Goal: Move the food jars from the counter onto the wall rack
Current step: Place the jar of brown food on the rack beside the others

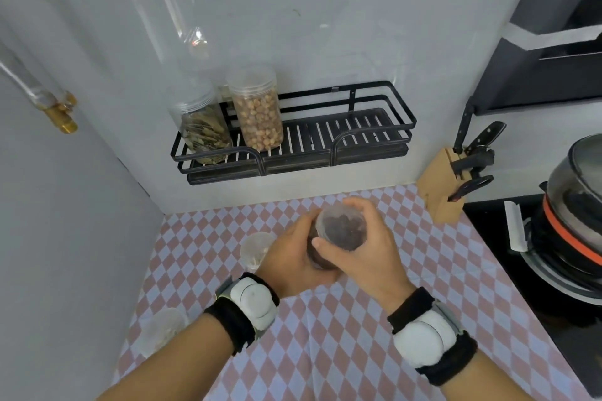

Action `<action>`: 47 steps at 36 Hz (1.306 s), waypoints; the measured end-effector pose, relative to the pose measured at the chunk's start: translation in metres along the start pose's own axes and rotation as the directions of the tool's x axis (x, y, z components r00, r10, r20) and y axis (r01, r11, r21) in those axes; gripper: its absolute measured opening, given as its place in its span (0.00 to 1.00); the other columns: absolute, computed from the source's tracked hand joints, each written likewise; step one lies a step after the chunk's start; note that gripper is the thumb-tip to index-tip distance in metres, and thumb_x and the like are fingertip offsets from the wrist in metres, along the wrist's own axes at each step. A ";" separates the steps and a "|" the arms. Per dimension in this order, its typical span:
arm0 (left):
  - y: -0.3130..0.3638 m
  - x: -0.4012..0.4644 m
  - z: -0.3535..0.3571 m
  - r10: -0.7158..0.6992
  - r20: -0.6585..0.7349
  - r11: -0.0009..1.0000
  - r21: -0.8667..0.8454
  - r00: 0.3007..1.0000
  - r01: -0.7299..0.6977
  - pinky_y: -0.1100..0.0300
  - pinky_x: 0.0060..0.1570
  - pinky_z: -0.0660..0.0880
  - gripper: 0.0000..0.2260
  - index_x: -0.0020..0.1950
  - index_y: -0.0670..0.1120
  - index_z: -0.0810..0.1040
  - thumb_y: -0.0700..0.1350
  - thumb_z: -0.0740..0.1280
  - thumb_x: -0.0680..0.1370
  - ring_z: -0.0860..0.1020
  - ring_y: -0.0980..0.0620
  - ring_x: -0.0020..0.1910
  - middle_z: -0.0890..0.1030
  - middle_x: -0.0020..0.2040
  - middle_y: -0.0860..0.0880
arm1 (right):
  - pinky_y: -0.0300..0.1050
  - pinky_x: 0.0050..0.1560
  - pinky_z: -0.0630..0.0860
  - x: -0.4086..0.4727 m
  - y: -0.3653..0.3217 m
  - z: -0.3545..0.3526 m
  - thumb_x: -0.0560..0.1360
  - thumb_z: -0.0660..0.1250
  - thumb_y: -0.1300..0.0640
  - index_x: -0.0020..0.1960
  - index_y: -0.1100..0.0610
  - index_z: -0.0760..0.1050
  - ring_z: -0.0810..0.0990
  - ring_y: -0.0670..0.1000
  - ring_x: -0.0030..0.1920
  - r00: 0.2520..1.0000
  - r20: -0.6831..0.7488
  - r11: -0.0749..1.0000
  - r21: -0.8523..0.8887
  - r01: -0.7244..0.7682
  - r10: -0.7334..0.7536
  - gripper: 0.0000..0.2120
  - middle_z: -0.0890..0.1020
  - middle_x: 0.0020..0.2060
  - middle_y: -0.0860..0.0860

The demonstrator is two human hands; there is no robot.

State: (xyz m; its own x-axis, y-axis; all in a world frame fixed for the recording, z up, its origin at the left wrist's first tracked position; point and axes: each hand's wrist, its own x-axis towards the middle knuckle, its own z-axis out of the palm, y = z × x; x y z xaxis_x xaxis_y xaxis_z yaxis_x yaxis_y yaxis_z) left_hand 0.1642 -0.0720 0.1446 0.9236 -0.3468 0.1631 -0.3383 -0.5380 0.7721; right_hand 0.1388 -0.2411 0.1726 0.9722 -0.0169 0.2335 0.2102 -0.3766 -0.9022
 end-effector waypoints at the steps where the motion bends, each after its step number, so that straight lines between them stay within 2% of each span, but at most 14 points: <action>1: 0.004 0.003 -0.003 0.011 -0.017 1.000 -0.029 1.000 -0.011 0.53 0.54 0.79 0.41 0.70 0.65 0.60 0.58 0.79 0.64 0.77 0.60 0.61 0.76 0.63 0.63 | 0.39 0.53 0.78 0.003 -0.003 -0.003 0.61 0.77 0.37 0.63 0.38 0.67 0.75 0.40 0.59 1.000 0.011 1.000 0.021 0.012 -0.012 0.35 0.75 0.58 0.36; 3: 0.016 0.012 -0.013 0.046 -0.055 0.996 -0.075 0.997 -0.050 0.51 0.55 0.79 0.42 0.71 0.60 0.62 0.54 0.81 0.63 0.77 0.57 0.62 0.76 0.63 0.61 | 0.41 0.54 0.77 0.014 -0.016 -0.009 0.62 0.78 0.39 0.64 0.38 0.67 0.75 0.42 0.60 0.998 0.036 0.998 0.055 0.042 -0.044 0.35 0.75 0.59 0.38; 10: 0.071 0.053 -0.066 0.156 -0.227 0.985 -0.035 0.961 -0.169 0.60 0.55 0.77 0.42 0.71 0.58 0.62 0.53 0.80 0.63 0.77 0.62 0.60 0.76 0.61 0.64 | 0.28 0.52 0.72 0.073 -0.090 -0.038 0.61 0.79 0.40 0.62 0.41 0.70 0.76 0.38 0.59 0.961 0.005 0.961 0.025 0.277 -0.277 0.33 0.77 0.55 0.34; 14: 0.097 0.074 -0.090 0.197 -0.280 0.959 -0.144 0.940 -0.244 0.54 0.59 0.76 0.39 0.70 0.51 0.63 0.49 0.81 0.66 0.77 0.55 0.63 0.77 0.63 0.57 | 0.36 0.52 0.74 0.103 -0.127 -0.049 0.59 0.78 0.37 0.57 0.41 0.73 0.77 0.40 0.57 0.943 -0.026 0.943 -0.008 0.333 -0.333 0.30 0.79 0.55 0.39; 17: 0.114 0.090 -0.108 0.237 -0.309 0.951 -0.119 0.921 -0.284 0.58 0.57 0.76 0.36 0.69 0.53 0.64 0.50 0.80 0.68 0.78 0.57 0.62 0.78 0.61 0.59 | 0.39 0.51 0.75 0.127 -0.149 -0.054 0.59 0.78 0.36 0.55 0.42 0.72 0.77 0.40 0.55 0.936 -0.048 0.938 -0.023 0.347 -0.347 0.29 0.79 0.53 0.40; 20: 0.124 0.104 -0.129 0.227 -0.323 0.973 0.031 0.919 -0.230 0.50 0.61 0.75 0.39 0.71 0.54 0.63 0.58 0.78 0.66 0.76 0.57 0.63 0.78 0.62 0.58 | 0.36 0.47 0.73 0.150 -0.164 -0.055 0.58 0.79 0.36 0.53 0.41 0.72 0.76 0.36 0.53 0.936 -0.083 0.940 -0.032 0.340 -0.341 0.28 0.79 0.51 0.39; 22: 0.123 0.115 -0.142 0.230 -0.332 0.960 0.234 0.915 -0.156 0.48 0.66 0.69 0.40 0.71 0.54 0.64 0.64 0.75 0.65 0.72 0.54 0.66 0.75 0.65 0.55 | 0.39 0.46 0.74 0.165 -0.169 -0.054 0.58 0.78 0.35 0.53 0.41 0.72 0.76 0.37 0.53 0.939 -0.080 0.943 -0.042 0.331 -0.334 0.28 0.78 0.51 0.38; 25: 0.114 0.125 -0.157 0.184 -0.318 0.855 0.519 0.930 0.009 0.47 0.68 0.59 0.43 0.74 0.53 0.61 0.67 0.72 0.64 0.64 0.48 0.71 0.68 0.72 0.50 | 0.39 0.46 0.73 0.186 -0.171 -0.049 0.58 0.78 0.34 0.54 0.42 0.72 0.75 0.38 0.53 0.942 -0.056 0.943 -0.068 0.326 -0.330 0.29 0.78 0.52 0.40; 27: 0.104 0.130 -0.165 0.102 -0.307 0.798 0.593 0.946 0.106 0.44 0.71 0.55 0.45 0.76 0.52 0.59 0.66 0.72 0.64 0.59 0.46 0.75 0.63 0.75 0.47 | 0.40 0.46 0.74 0.200 -0.170 -0.046 0.59 0.78 0.34 0.54 0.44 0.73 0.75 0.39 0.51 0.947 -0.048 0.946 -0.084 0.314 -0.318 0.30 0.77 0.51 0.40; 32: 0.081 0.129 -0.173 -0.079 -0.304 0.675 0.684 0.949 0.275 0.38 0.72 0.50 0.44 0.78 0.54 0.55 0.62 0.72 0.67 0.51 0.42 0.78 0.56 0.79 0.45 | 0.39 0.42 0.73 0.226 -0.162 -0.039 0.58 0.77 0.34 0.54 0.45 0.73 0.75 0.40 0.47 0.960 -0.044 0.953 -0.139 0.269 -0.277 0.30 0.77 0.50 0.41; 36: 0.067 0.124 -0.178 -0.125 -0.291 0.627 0.718 0.949 0.302 0.35 0.73 0.49 0.40 0.78 0.56 0.53 0.63 0.69 0.72 0.49 0.40 0.78 0.53 0.80 0.46 | 0.47 0.46 0.78 0.241 -0.152 -0.030 0.57 0.77 0.34 0.54 0.45 0.72 0.78 0.47 0.48 0.975 -0.010 0.958 -0.191 0.216 -0.222 0.30 0.79 0.51 0.47; 39: 0.057 0.121 -0.180 -0.104 -0.288 0.626 0.725 0.952 0.288 0.35 0.73 0.47 0.34 0.78 0.57 0.54 0.61 0.64 0.76 0.50 0.40 0.79 0.54 0.80 0.48 | 0.45 0.42 0.75 0.247 -0.142 -0.023 0.56 0.76 0.33 0.54 0.45 0.72 0.77 0.45 0.46 0.982 0.020 0.961 -0.203 0.187 -0.187 0.32 0.78 0.52 0.47; 42: 0.051 0.120 -0.181 -0.059 -0.283 0.643 0.722 0.957 0.253 0.34 0.72 0.47 0.27 0.77 0.57 0.56 0.59 0.60 0.79 0.52 0.42 0.78 0.56 0.80 0.49 | 0.44 0.42 0.73 0.249 -0.130 -0.017 0.57 0.78 0.35 0.55 0.46 0.72 0.77 0.49 0.49 0.986 0.053 0.964 -0.210 0.164 -0.157 0.32 0.78 0.53 0.48; 47: 0.045 0.127 -0.188 -0.019 -0.334 0.683 0.684 0.942 0.256 0.33 0.71 0.50 0.18 0.73 0.58 0.64 0.53 0.55 0.82 0.58 0.42 0.77 0.64 0.77 0.52 | 0.49 0.47 0.78 0.253 -0.118 -0.005 0.59 0.80 0.39 0.56 0.48 0.72 0.81 0.54 0.47 0.991 0.087 0.969 -0.214 0.121 -0.104 0.31 0.78 0.54 0.51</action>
State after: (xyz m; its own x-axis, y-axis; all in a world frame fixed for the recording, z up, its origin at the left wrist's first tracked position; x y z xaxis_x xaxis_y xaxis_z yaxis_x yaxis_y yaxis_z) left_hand 0.3001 0.0047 0.3154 0.9370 -0.0603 0.3441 -0.1180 -0.9817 0.1494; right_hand 0.3597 -0.2055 0.3403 0.9503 0.1034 0.2937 0.2991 -0.5651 -0.7689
